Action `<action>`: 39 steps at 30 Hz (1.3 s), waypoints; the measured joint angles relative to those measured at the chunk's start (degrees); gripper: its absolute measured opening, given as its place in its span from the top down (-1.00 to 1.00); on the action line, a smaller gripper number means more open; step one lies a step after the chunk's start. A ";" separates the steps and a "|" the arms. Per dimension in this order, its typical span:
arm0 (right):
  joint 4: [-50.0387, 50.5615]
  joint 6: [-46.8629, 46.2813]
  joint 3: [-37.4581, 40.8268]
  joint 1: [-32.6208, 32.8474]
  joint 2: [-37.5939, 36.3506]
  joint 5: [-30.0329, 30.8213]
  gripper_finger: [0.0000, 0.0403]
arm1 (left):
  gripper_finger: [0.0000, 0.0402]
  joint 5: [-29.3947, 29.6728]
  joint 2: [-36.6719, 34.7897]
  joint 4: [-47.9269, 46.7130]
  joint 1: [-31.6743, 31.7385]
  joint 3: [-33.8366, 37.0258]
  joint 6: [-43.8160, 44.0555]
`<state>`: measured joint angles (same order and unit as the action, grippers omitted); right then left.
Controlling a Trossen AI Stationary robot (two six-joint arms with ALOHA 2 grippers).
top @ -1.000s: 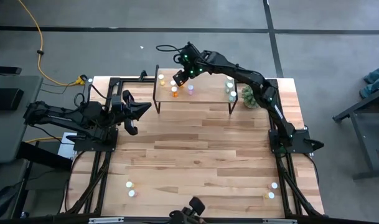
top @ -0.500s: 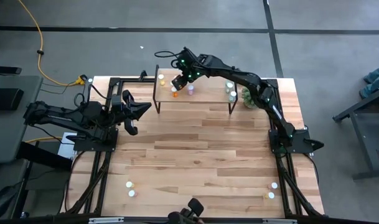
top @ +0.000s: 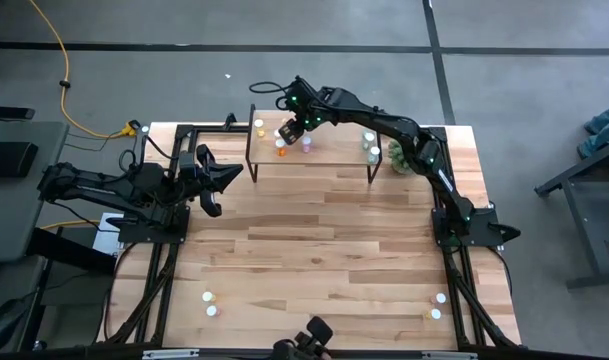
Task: Pick and place medicine bottles onto shelf by color
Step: Put the orange pill bottle aligned with the other orange pill bottle on the shelf
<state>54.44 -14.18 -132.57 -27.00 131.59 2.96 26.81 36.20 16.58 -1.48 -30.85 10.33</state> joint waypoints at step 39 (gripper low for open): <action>-0.99 2.82 -2.37 -0.04 -0.33 0.05 0.49 | 1.00 -0.20 -0.01 0.00 0.00 0.00 0.00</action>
<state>53.45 -11.36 -134.94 -27.04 131.26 3.01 26.61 36.20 16.58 -1.48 -30.85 10.33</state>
